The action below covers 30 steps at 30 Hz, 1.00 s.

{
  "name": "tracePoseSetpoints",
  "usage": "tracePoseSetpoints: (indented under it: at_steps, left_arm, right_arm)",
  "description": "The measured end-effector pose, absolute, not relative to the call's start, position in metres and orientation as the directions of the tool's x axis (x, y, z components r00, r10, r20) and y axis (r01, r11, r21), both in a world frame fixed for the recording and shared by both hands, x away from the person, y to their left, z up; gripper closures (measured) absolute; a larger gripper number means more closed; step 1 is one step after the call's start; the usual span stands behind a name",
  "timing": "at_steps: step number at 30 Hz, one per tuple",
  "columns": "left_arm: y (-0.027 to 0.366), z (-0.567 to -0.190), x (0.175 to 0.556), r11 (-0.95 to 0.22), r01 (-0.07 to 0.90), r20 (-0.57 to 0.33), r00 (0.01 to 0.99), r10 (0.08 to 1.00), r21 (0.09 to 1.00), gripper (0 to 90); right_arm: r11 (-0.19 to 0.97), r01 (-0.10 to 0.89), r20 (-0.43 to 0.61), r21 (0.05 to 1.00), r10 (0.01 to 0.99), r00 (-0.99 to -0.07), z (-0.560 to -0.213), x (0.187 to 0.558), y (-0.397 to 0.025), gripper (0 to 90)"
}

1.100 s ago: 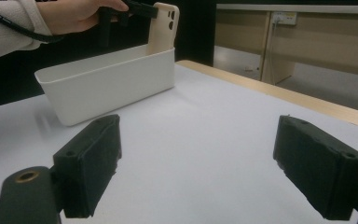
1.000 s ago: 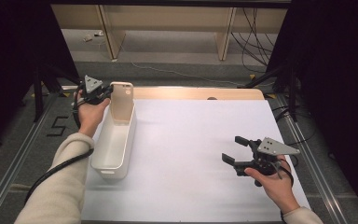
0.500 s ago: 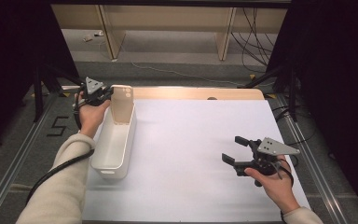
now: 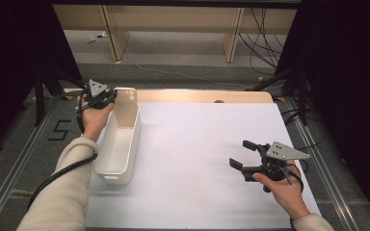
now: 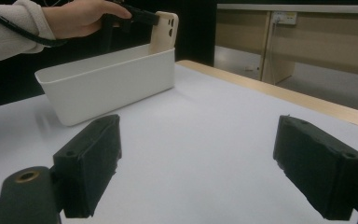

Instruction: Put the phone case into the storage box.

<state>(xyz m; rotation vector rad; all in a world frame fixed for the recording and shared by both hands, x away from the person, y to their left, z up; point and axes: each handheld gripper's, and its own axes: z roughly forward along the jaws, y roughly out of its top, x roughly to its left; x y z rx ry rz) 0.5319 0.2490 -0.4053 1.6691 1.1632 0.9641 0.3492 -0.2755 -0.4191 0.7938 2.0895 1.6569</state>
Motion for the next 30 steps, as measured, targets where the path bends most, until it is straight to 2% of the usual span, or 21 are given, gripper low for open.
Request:
tracePoseSetpoints:
  at_steps: [17, 30]
  left_arm:
    - [0.2462, -0.4086, 0.5380, -0.219, 0.314, 0.136, 0.266, 0.954, 0.924, 77.1]
    - [0.2454, -0.4105, 0.5401, -0.221, 0.340, 0.135, 0.259, 0.956, 0.914, 66.9]
  right_arm:
    - [0.156, 0.208, 0.067, 0.966, 0.624, -0.779, -0.4196, 0.3495, -0.2755, 16.2]
    - [0.157, 0.212, 0.072, 0.965, 0.618, -0.783, -0.4202, 0.3495, -0.2748, 16.2]
